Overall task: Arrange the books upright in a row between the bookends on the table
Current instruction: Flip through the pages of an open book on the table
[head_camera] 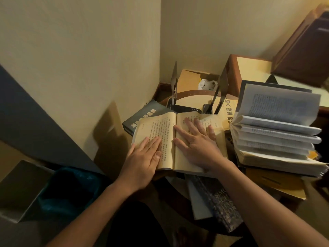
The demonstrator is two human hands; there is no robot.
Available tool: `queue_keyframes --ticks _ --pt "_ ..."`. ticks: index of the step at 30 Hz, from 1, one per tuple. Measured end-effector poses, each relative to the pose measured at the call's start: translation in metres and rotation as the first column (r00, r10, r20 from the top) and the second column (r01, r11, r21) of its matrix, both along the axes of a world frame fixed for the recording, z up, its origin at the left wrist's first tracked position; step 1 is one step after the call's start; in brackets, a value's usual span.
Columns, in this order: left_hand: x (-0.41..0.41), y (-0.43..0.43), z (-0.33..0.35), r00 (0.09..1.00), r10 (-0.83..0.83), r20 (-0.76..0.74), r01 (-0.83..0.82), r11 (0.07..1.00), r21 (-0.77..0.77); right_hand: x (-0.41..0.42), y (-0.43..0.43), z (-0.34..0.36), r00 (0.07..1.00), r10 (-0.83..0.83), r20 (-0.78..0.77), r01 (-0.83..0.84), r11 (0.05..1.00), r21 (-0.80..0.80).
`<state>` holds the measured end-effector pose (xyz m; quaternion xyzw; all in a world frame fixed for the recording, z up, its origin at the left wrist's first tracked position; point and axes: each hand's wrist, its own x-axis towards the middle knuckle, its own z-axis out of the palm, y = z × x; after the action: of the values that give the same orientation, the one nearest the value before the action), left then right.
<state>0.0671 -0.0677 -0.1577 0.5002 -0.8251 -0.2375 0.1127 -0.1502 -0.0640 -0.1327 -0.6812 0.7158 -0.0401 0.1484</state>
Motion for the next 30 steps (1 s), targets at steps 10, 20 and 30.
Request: queue_keyframes --ticks 10,20,30 --pt "-0.038 -0.063 -0.001 0.99 0.113 0.087 -0.118 0.992 0.054 0.0 0.0 0.004 1.0 -0.005 0.016 0.005 1.0 0.017" --pt "-0.008 -0.029 -0.01 0.986 0.157 0.06 -0.16 0.985 0.058 0.001 0.001 0.006 1.0 0.001 0.0 -0.001 1.0 0.024" --pt "0.011 -0.02 0.024 0.85 0.454 -0.269 -0.382 0.881 0.278 -0.003 0.026 0.013 0.997 0.046 0.063 -0.048 0.998 0.028"
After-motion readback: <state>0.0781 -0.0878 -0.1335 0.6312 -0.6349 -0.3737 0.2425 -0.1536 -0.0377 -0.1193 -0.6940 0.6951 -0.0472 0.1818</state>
